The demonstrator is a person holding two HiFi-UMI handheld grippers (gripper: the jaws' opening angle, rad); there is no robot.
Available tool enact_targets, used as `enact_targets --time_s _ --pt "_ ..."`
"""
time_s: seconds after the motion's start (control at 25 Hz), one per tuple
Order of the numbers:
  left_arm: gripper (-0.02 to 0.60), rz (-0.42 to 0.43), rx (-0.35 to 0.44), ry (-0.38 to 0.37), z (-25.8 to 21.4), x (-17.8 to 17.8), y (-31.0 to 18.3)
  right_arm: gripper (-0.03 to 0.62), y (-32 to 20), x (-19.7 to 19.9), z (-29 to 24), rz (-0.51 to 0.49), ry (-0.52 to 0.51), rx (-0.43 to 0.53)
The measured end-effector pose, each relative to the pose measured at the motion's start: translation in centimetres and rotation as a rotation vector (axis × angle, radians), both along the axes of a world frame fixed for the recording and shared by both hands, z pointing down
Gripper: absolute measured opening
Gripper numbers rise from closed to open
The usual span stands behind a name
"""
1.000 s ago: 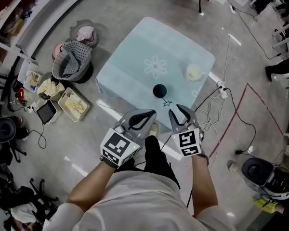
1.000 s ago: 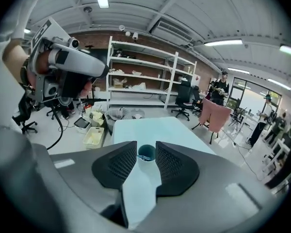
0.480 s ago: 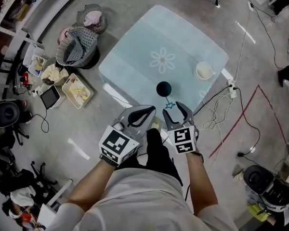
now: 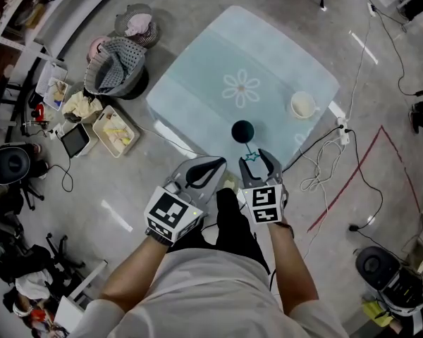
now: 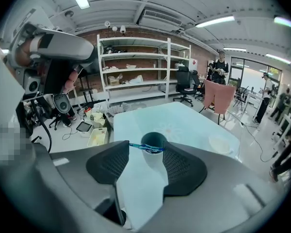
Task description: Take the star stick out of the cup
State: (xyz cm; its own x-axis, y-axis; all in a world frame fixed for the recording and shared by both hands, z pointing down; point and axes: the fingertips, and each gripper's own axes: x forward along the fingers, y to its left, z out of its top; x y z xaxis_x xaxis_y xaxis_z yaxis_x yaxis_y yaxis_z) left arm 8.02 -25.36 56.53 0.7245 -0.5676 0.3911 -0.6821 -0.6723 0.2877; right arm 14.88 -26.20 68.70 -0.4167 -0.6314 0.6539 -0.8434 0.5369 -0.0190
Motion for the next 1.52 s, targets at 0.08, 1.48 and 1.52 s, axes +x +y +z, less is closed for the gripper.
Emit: enact_targets --time_s 0.08,1.48,1.52 --pt "0.006 0.000 -0.001 0.002 0.0 -0.3 0.1 0.206 0.0 0.0 0.0 0.010 0.004 0.002" --pt "0.006 0.069 0.138 0.093 -7.0 -2.6 1.9 0.206 0.0 -0.1 -17.7 0.152 -0.096 0.287" --pt "0.006 0.070 0.142 0.097 -7.3 -2.6 1.9 0.206 0.0 -0.2 -18.4 0.156 -0.098 0.298"
